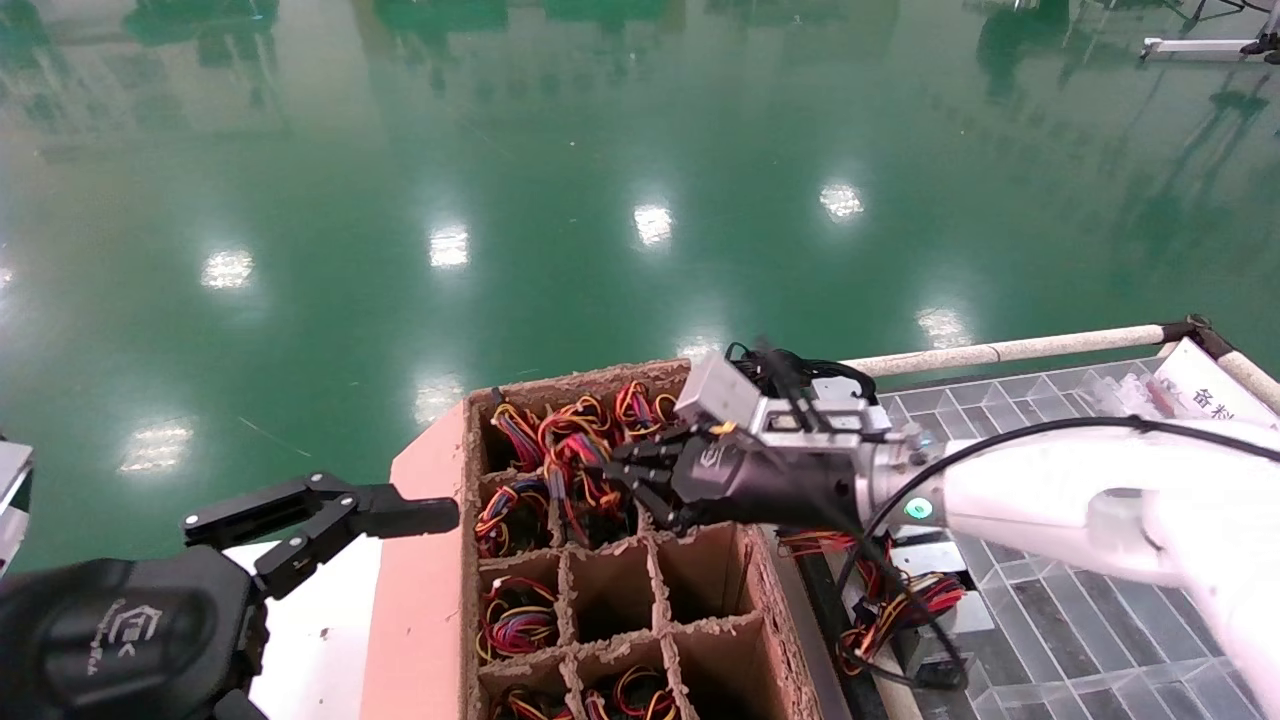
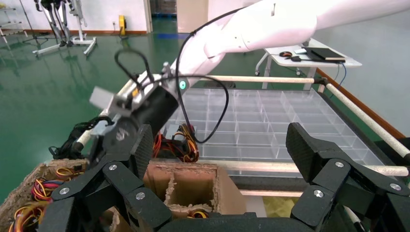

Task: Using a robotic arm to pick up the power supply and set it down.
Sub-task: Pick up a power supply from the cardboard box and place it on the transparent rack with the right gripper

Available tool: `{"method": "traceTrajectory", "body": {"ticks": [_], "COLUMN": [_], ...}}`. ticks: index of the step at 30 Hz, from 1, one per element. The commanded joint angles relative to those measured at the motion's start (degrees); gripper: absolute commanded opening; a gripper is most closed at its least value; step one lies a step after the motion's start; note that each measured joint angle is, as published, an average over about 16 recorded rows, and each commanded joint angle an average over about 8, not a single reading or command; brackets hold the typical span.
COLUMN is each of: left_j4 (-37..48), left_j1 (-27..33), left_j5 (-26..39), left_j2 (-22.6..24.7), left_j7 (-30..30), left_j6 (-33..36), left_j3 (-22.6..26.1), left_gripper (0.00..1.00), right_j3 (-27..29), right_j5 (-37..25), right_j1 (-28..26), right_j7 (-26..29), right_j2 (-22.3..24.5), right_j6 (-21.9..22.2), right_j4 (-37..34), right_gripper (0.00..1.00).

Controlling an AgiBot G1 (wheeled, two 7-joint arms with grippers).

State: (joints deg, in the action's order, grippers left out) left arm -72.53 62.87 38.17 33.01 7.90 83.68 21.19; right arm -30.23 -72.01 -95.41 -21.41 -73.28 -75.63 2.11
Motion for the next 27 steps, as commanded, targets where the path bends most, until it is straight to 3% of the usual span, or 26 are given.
{"method": "traceTrajectory", "body": {"ticks": [1, 15, 27], "left_j4": [0.0, 0.0, 0.0], "left_j1": [0.0, 0.0, 0.0], "left_j5": [0.0, -0.01, -0.01], "left_j2": [0.0, 0.0, -0.01], "left_j7": [0.0, 0.0, -0.01], "left_j6": [0.0, 0.0, -0.01], "left_j3": [0.0, 0.01, 0.01], "left_gripper": [1.0, 1.0, 1.0], "right_j3": [0.62, 5.25, 6.78], "right_j5": [0.92, 8.05, 14.25], "right_j1": [-0.26, -3.2, -3.52], "right_j7": [-0.01, -0.63, 4.04], "right_j2": [0.56, 4.94, 13.68], "right_j6": [-1.32, -14.8, -15.8], "right_j4": [-0.02, 2.05, 13.09], "right_gripper": [0.0, 0.0, 0.0]}}
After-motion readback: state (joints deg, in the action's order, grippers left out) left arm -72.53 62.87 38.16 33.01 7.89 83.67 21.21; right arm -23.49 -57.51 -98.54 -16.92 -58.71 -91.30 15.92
